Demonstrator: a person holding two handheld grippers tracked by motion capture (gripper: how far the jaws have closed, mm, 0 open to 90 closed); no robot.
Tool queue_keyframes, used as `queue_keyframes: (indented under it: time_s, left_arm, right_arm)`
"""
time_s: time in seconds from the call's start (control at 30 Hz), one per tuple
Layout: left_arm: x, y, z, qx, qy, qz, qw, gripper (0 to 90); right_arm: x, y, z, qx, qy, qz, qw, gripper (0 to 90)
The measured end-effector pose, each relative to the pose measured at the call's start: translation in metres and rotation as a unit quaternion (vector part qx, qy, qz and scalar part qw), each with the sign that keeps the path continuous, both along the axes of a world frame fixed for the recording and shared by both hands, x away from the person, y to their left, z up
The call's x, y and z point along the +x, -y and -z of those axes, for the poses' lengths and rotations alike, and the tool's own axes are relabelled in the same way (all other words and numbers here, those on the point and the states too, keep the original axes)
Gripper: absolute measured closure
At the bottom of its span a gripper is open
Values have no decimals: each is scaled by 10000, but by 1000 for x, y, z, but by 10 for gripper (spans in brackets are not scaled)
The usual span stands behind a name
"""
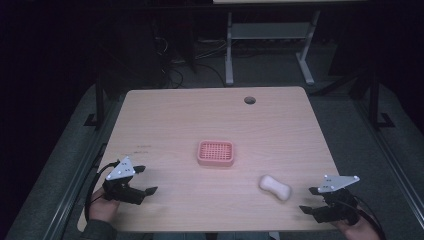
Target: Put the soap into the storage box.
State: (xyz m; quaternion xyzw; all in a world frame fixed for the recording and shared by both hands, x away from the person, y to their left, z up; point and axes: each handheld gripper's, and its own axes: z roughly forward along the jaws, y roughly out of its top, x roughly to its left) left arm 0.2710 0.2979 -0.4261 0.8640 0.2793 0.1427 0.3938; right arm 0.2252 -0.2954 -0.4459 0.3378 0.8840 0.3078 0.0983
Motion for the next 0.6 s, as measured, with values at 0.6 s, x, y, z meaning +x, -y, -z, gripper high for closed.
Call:
queue_keyframes:
  time_s: [0.6]
  left_arm:
    - [-1, -2, -1, -36, 22, -38, 10000, 148]
  right_arm:
    - [15, -27, -10, -336, -229, -320, 9987, 266]
